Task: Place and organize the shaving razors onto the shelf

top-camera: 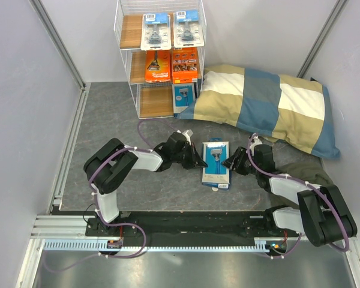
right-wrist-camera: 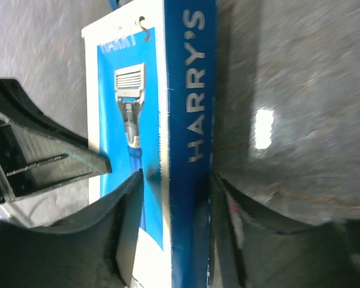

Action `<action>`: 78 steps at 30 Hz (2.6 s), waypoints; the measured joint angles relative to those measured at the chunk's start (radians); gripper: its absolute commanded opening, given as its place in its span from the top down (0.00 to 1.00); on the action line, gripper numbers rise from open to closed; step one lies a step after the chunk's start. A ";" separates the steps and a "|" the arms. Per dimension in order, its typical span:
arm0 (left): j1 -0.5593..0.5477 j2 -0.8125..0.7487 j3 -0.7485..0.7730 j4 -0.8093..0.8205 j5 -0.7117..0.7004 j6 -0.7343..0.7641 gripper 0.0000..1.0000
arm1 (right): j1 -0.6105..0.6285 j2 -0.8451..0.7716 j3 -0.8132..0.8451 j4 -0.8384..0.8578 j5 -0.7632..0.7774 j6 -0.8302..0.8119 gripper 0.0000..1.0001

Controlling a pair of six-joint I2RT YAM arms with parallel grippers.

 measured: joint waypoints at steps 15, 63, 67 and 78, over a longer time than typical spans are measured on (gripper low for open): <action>-0.040 -0.156 -0.152 0.025 0.002 0.040 0.98 | 0.055 -0.060 -0.001 -0.069 -0.109 -0.004 0.22; 0.068 -0.591 -0.253 -0.061 -0.160 0.179 0.00 | -0.051 -0.116 0.061 0.130 -0.183 0.145 0.71; 0.080 -0.597 -0.266 -0.055 -0.154 0.177 0.00 | -0.072 -0.116 0.077 0.216 -0.171 0.224 0.71; 0.080 -0.582 -0.362 0.239 -0.072 0.058 0.03 | -0.077 -0.124 -0.009 0.584 -0.065 0.512 0.74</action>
